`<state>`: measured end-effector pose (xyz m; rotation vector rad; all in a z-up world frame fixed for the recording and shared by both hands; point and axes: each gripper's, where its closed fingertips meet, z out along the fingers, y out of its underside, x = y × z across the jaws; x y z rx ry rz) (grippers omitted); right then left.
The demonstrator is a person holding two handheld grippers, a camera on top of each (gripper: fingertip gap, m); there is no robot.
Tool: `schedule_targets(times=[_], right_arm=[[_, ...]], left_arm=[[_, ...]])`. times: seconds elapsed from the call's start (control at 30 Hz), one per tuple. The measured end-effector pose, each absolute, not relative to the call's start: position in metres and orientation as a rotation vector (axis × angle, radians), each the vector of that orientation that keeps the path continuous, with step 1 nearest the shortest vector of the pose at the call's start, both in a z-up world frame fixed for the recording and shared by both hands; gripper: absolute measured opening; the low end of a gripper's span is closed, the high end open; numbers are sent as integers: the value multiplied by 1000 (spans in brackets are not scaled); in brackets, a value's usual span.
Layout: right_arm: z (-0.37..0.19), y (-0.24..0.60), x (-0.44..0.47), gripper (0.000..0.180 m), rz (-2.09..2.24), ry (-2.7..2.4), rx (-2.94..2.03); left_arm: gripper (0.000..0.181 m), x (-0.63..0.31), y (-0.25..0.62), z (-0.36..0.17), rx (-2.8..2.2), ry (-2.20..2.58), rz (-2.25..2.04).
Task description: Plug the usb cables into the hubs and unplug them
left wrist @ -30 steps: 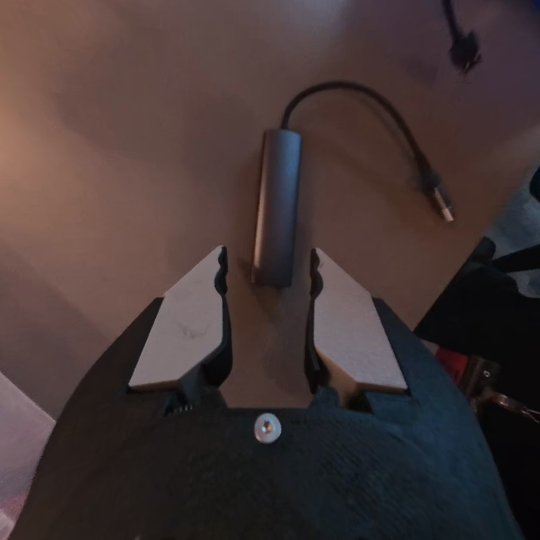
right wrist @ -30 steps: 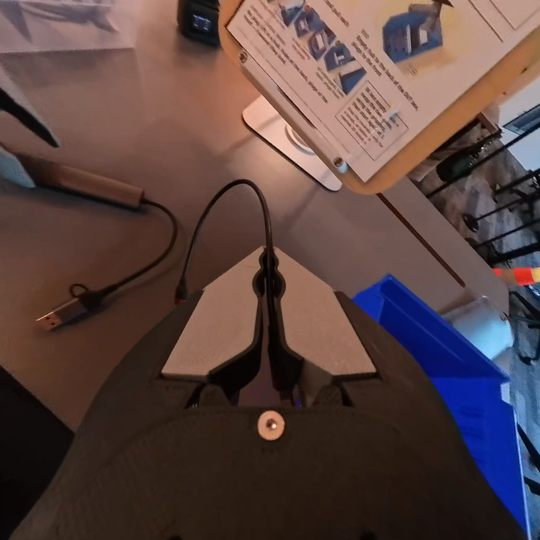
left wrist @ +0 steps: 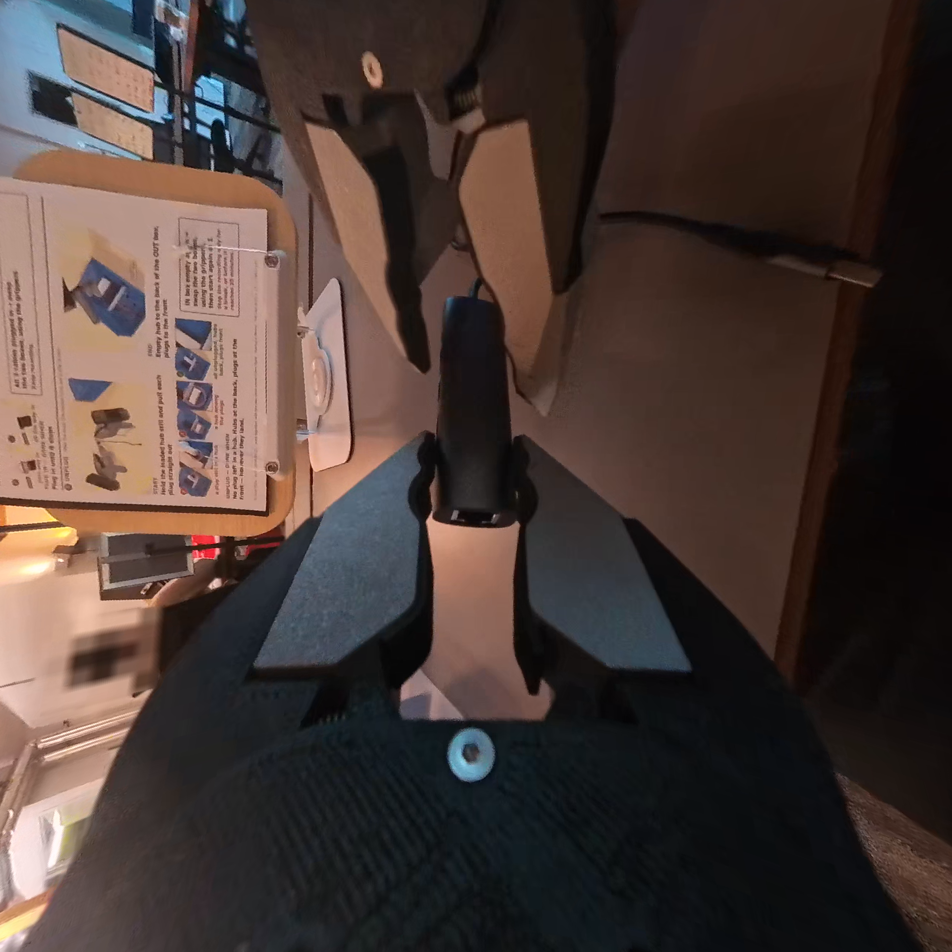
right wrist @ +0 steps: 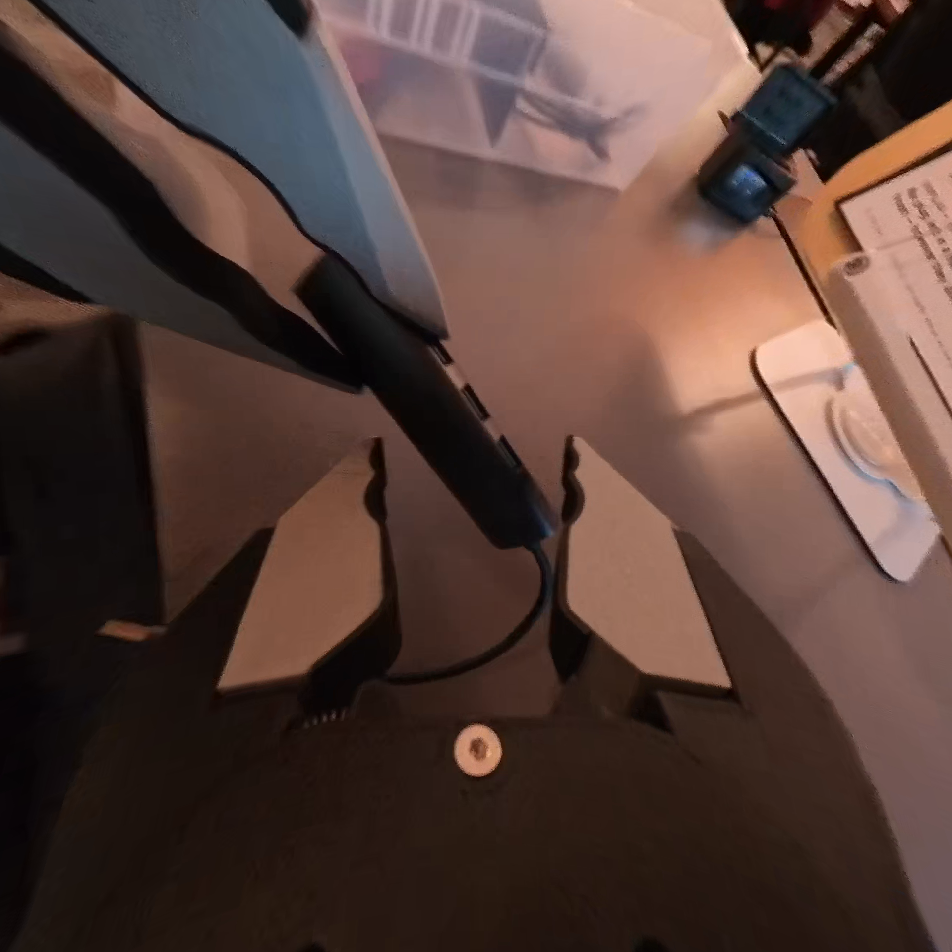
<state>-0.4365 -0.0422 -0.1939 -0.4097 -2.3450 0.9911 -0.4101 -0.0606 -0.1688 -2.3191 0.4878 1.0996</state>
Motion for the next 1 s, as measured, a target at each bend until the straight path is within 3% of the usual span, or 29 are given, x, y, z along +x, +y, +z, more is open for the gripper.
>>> schedule_targets(times=[0.1, 0.5, 0.63, 0.77, 0.87, 1.0], right_arm=[[-199, -38, -433, 43, 943, -2369, -353], [-176, -40, -414, 31, 687, -2257, -91], [-156, -44, -407, 31, 678, -2138, 16], [-129, -55, -395, 31, 699, -1979, 119], [-119, -54, -391, 31, 666, -1914, 159], [-111, -51, -390, 30, 677, -1865, 165]], left_arm=[[27, -406, -61, -170, -2330, 507, 1080], [28, -401, -87, -165, -2298, 258, 630], [57, -394, -88, -153, -2203, 146, 379], [66, -386, -78, -150, -2136, 103, 195], [18, -375, -72, -141, -2070, 165, 146], [14, -371, -67, -124, -2006, 154, 138]])
